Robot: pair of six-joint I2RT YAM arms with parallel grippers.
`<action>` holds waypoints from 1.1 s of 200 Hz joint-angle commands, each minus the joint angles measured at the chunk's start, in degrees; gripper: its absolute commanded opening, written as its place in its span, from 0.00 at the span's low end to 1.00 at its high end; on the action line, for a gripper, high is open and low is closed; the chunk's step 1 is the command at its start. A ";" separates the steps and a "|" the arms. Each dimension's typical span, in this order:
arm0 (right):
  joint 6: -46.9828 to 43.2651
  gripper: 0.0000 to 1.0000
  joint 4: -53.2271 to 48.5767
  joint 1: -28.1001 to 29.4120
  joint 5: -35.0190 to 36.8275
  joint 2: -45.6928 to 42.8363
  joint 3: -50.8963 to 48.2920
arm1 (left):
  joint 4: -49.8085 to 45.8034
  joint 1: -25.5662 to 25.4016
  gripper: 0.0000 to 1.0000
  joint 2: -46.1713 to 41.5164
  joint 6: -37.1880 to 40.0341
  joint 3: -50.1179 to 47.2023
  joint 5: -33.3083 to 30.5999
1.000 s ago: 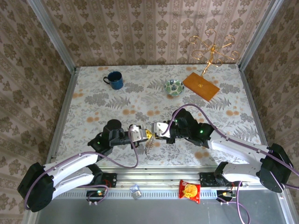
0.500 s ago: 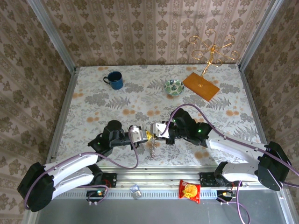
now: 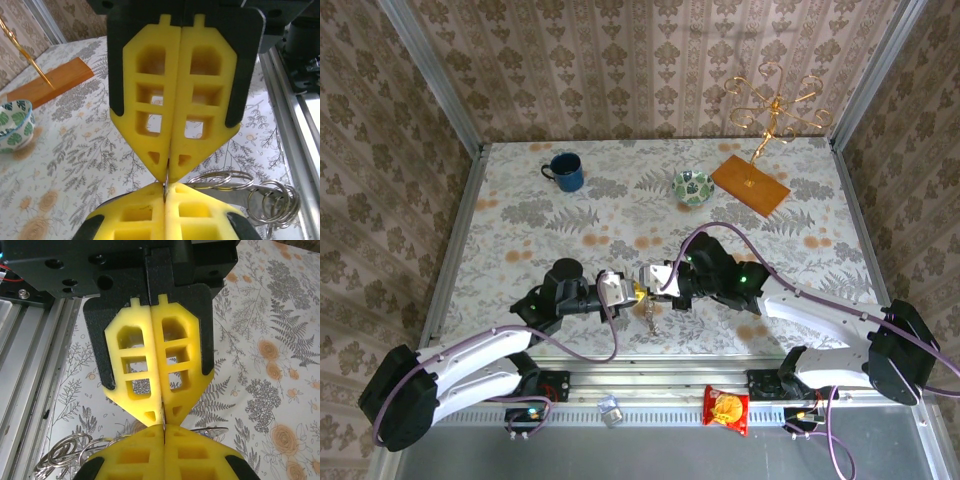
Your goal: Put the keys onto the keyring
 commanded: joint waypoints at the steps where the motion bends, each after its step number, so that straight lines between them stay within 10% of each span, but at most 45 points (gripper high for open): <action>1: 0.44 0.01 1.50 1.44 -2.47 0.00 1.54 | 3.77 -0.49 0.00 -0.75 0.21 0.10 0.54; 18: 2.09 0.30 4.67 0.91 0.30 -2.97 -1.06 | 3.91 -0.56 0.00 -1.83 0.22 -0.42 -0.74; 57: 6.63 0.51 14.15 -0.64 6.72 -12.74 -10.25 | 2.74 -0.61 0.00 -5.95 -0.48 -1.77 -9.08; 143: 22.31 0.48 21.06 4.16 8.25 -1.69 -8.57 | -6.23 0.06 0.00 -21.60 -5.55 -0.32 -49.06; 220: 32.10 0.43 24.99 10.70 9.99 33.84 16.50 | -18.22 13.45 0.00 -32.47 -9.81 3.80 -64.18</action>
